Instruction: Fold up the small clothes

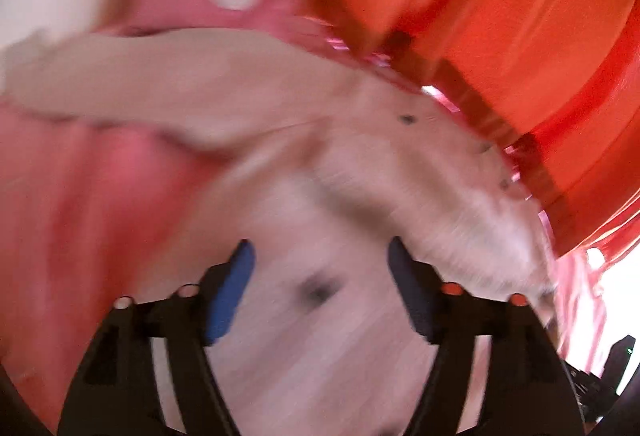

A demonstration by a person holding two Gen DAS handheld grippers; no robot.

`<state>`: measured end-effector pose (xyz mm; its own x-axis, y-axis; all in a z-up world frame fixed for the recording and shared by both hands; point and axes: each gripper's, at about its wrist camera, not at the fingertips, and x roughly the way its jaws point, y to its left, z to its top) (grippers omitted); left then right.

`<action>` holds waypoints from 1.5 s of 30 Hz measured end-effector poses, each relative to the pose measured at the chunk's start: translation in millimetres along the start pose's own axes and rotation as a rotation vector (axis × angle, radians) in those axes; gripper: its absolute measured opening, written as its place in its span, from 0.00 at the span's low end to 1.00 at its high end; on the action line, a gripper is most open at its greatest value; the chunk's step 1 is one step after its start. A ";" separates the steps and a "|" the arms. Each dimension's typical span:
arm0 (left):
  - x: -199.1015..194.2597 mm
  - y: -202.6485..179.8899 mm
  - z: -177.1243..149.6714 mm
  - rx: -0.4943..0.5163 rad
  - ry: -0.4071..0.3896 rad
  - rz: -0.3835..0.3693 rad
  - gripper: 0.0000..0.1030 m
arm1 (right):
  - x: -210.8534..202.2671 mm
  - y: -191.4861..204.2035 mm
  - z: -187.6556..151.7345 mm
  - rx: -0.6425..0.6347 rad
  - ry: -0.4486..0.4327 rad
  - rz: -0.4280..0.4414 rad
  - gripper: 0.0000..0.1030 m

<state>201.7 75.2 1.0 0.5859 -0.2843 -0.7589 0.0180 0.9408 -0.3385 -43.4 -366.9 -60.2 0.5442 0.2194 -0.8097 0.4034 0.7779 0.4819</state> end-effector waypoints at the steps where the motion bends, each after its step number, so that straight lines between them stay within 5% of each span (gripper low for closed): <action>1: -14.4 22.3 -16.0 -0.011 0.028 0.042 0.76 | -0.4 -0.2 -17.1 -0.004 0.032 0.000 0.62; 4: -29.6 59.5 -51.5 -0.049 0.134 0.089 0.76 | -6.1 11.6 -51.9 -0.043 0.065 -0.003 0.71; 9: -44.1 62.6 -81.8 -0.081 0.156 0.048 0.73 | 2.8 39.3 -60.3 -0.088 0.040 -0.111 0.76; 11: -44.1 57.8 -81.9 -0.090 0.159 0.071 0.44 | 5.2 47.0 -58.4 -0.112 0.016 -0.151 0.58; 13: -49.5 51.9 -76.1 -0.109 0.151 0.047 0.25 | 3.8 46.4 -51.0 -0.130 -0.011 -0.216 0.34; 15: -54.0 48.4 -73.8 -0.119 0.142 0.041 0.09 | -5.6 30.9 -45.2 -0.089 -0.021 -0.182 0.19; 18: -73.4 57.7 -76.3 -0.143 0.123 0.024 0.09 | -23.9 21.0 -45.6 -0.033 -0.045 -0.119 0.13; 22: -75.1 71.2 -88.6 -0.167 0.155 0.029 0.12 | -38.4 18.9 -63.1 -0.009 -0.041 -0.081 0.36; 26: -66.9 81.0 -104.3 -0.208 0.188 0.063 0.51 | -21.6 25.6 -83.5 -0.003 0.042 -0.038 0.47; 30: -63.2 74.0 -108.9 -0.194 0.180 0.075 0.63 | -14.5 38.6 -97.8 -0.034 0.044 -0.074 0.60; 31: -61.9 70.8 -108.6 -0.184 0.185 0.079 0.57 | -13.1 40.8 -98.1 -0.041 0.046 -0.083 0.57; 32: -60.7 67.5 -107.9 -0.177 0.194 0.062 0.28 | -11.3 44.9 -96.3 -0.051 0.045 -0.088 0.26; 33: -60.0 64.7 -106.8 -0.174 0.208 0.035 0.19 | -10.7 48.6 -92.7 -0.054 0.047 -0.078 0.08; 36: -81.4 57.2 -99.0 -0.155 0.168 0.004 0.12 | -48.7 50.5 -82.7 -0.027 -0.053 0.004 0.09; 40: -130.8 57.7 -99.9 -0.097 0.147 -0.093 0.06 | -126.4 48.0 -89.2 -0.113 -0.191 -0.052 0.07; 45: -155.4 53.3 -147.9 -0.015 0.239 -0.138 0.06 | -155.3 1.8 -134.9 -0.127 -0.147 -0.199 0.07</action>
<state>-8.2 142.2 18.6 0.3712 -0.4467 -0.8140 0.0711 0.8878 -0.4547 -226.4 -320.1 21.2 0.5682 -0.0255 -0.8225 0.4225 0.8667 0.2651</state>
